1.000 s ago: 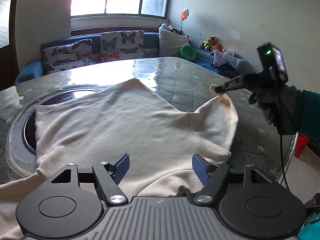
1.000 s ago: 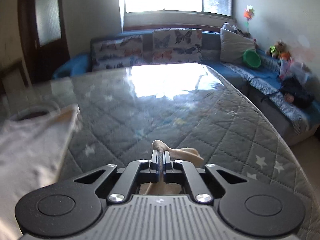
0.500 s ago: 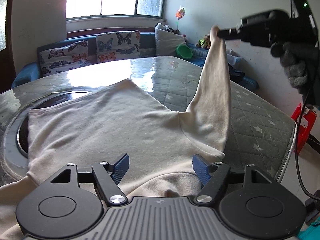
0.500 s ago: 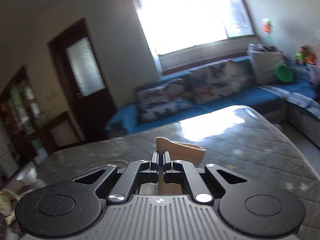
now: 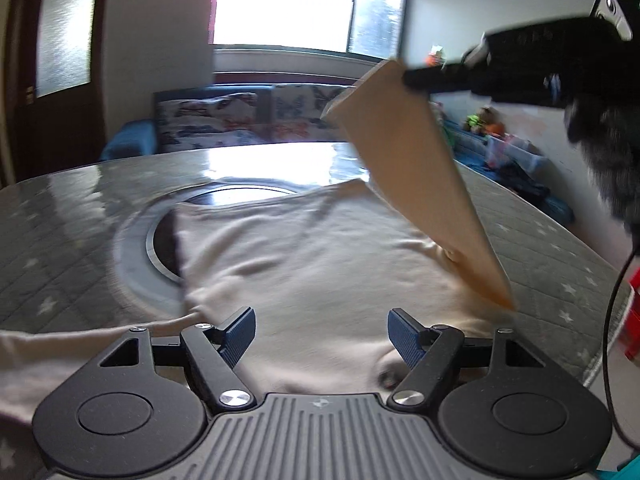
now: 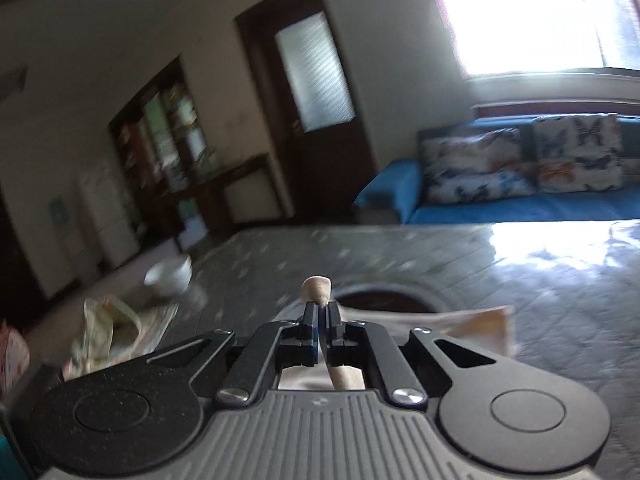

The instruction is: Fold clothes

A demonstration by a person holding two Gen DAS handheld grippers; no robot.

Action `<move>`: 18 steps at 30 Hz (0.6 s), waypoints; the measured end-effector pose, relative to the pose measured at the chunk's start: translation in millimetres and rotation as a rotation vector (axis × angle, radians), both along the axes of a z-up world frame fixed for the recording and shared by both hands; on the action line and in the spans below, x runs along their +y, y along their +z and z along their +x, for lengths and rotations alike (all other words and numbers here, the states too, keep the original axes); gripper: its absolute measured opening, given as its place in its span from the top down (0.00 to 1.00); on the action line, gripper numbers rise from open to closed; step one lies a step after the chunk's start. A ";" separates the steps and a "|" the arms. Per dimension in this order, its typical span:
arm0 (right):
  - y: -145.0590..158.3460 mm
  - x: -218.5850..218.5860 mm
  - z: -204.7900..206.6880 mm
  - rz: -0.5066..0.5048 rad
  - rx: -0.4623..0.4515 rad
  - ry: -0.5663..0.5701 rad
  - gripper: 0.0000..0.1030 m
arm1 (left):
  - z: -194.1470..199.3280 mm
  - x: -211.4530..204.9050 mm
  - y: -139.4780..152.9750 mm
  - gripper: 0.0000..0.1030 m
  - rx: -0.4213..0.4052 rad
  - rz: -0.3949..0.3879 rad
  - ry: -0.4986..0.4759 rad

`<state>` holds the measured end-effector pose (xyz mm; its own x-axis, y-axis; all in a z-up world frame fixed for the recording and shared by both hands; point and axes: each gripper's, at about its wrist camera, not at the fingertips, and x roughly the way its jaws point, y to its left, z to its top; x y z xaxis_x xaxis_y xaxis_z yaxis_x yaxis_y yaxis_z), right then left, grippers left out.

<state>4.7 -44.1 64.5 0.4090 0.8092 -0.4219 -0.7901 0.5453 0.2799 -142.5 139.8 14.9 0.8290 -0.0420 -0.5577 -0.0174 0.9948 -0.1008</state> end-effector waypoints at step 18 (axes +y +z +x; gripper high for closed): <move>-44.2 5.2 -13.4 -0.260 0.040 0.088 0.77 | -2.9 21.5 -0.7 0.28 0.004 -0.027 0.064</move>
<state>-8.8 -38.9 20.2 0.3205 0.7035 -0.6343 -0.8287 0.5326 0.1719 -145.5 161.3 14.2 0.8282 -0.0038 -0.5604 -0.0816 0.9885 -0.1272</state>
